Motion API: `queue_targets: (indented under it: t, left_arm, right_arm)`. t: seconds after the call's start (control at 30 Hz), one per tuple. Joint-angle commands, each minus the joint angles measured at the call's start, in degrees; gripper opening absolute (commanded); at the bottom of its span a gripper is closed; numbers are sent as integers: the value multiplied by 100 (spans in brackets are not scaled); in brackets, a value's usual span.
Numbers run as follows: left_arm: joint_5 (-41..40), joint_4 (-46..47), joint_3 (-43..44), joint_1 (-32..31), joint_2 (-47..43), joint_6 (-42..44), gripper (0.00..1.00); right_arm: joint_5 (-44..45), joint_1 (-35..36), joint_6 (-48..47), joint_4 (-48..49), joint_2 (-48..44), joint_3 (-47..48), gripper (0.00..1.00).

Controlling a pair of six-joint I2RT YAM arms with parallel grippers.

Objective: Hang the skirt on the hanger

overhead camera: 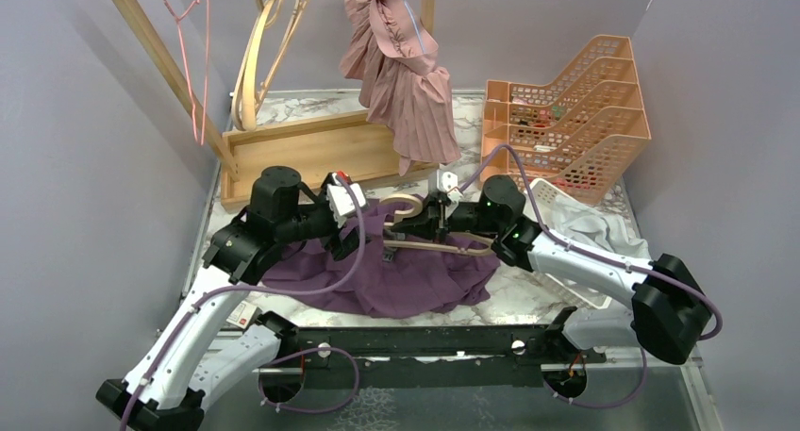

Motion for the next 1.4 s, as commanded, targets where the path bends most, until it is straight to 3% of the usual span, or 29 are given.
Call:
queue_targets:
  t: [0.0,0.27,0.33,0.4,0.43,0.47,0.5,0.57,0.73,0.77,1.03,1.23,1.37]
  left_arm:
    - [1048,-569,117,-13,353,703,76]
    - [1252,-567,371,-12,947,1003,60]
    - [1279,-585,409,-12,995,1070,52]
    - [1387,-647,407,-16,1028,1127,38]
    - [1460,-696,412,-12,1052,1167,25]
    - [1512,-738,427,-15,1059,1186,4]
    - [1512,-749,433,-12,1047,1178,0]
    - [1533,-746,443,-18,997,1179,0]
    - [1032,-663,641,-13,846,1306,0]
    - [858,-574,680,-16,803,1297,0]
    - [-62,-20,1166,-14,476,1228,0]
    - [-175,-14,1741,-15,519,1395,0]
    - [-116,-16,2097,-13,692,1462,0]
  right_arm:
    - [-381,36,-87,0,-256,410,1]
    - [-1123,36,-156,-574,-303,794,1]
    - [-1174,36,-197,-703,-311,864,1]
    - [-1139,36,-168,-691,-366,862,1]
    - [-1113,36,-132,-666,-390,853,1]
    - [-1083,36,-114,-665,-420,849,1]
    - [-1059,36,-107,-662,-444,836,1]
    - [-975,36,-93,-681,-496,800,7]
    - [-15,36,110,-1142,-849,732,52]
    - [255,36,109,-1329,-973,738,58]
    - [2986,36,426,-3105,-2291,783,61]
    - [4373,36,2007,-4498,-3003,828,60]
    - [4925,36,3106,-4884,-3290,547,60]
